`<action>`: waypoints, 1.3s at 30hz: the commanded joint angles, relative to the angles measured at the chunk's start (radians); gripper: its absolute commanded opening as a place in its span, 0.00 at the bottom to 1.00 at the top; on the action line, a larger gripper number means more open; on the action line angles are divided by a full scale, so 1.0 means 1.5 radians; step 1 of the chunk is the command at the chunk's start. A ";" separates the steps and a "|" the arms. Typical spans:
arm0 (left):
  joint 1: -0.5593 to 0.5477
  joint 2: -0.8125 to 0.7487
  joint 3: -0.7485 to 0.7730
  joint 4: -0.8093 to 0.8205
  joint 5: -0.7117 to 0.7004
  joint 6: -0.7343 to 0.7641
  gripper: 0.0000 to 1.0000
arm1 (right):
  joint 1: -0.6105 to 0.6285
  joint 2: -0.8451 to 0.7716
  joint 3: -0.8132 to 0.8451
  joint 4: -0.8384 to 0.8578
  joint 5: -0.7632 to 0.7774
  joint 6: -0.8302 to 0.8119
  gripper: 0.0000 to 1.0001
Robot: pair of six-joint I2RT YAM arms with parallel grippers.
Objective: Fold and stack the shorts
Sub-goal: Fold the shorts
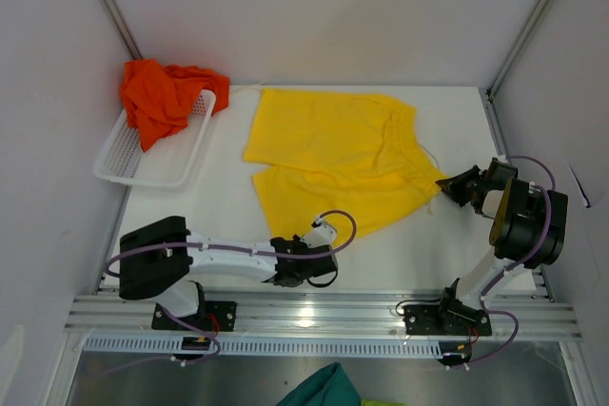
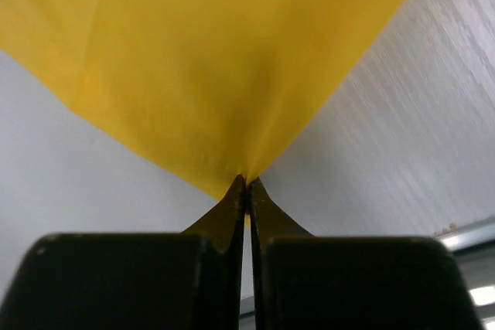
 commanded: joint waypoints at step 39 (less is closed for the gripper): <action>0.101 -0.314 0.268 -0.268 0.186 0.065 0.00 | -0.072 -0.332 0.285 -0.672 0.157 0.013 0.00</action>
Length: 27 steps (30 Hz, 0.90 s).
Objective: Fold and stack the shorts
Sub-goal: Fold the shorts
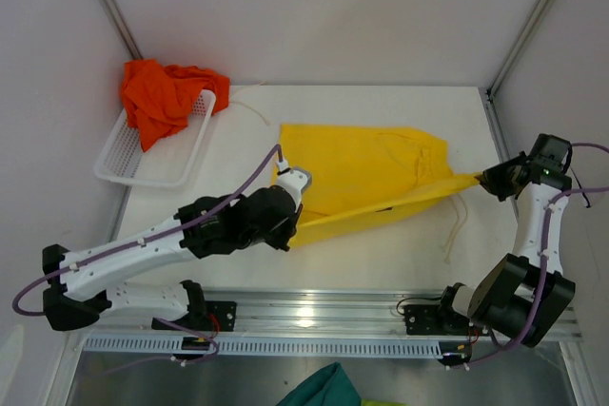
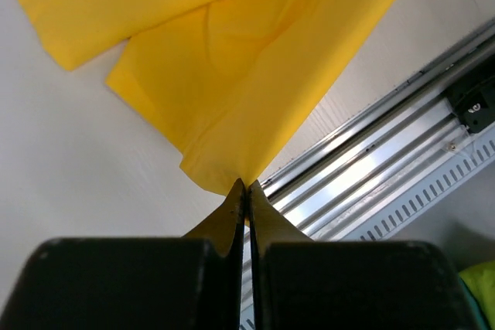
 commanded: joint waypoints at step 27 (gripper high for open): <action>0.405 0.377 0.509 -0.064 0.076 0.206 0.00 | 0.106 0.264 0.270 0.092 0.035 0.189 0.00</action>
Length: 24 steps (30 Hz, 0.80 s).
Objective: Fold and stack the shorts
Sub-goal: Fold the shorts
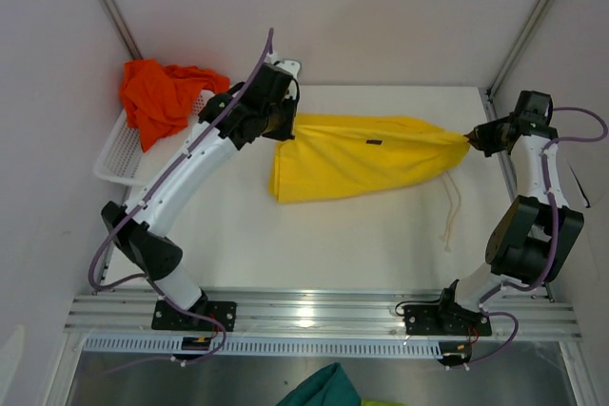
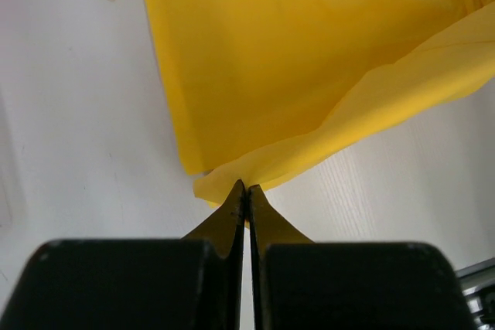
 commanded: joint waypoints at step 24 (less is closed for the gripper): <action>0.080 -0.057 0.017 0.017 0.116 -0.001 0.00 | 0.045 -0.024 0.032 0.001 0.012 0.011 0.00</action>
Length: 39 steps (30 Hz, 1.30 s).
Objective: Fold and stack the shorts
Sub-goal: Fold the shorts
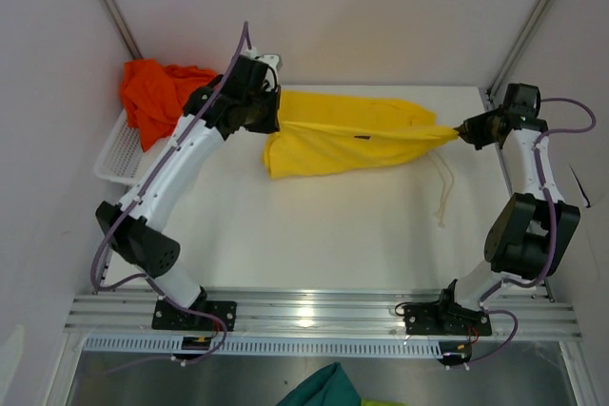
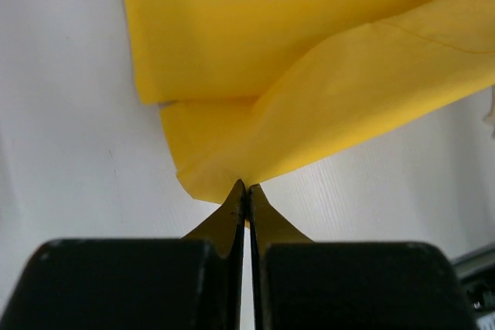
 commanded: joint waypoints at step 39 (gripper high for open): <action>-0.090 -0.175 -0.147 0.023 0.000 0.011 0.00 | -0.187 -0.268 -0.216 -0.127 -0.100 -0.117 0.00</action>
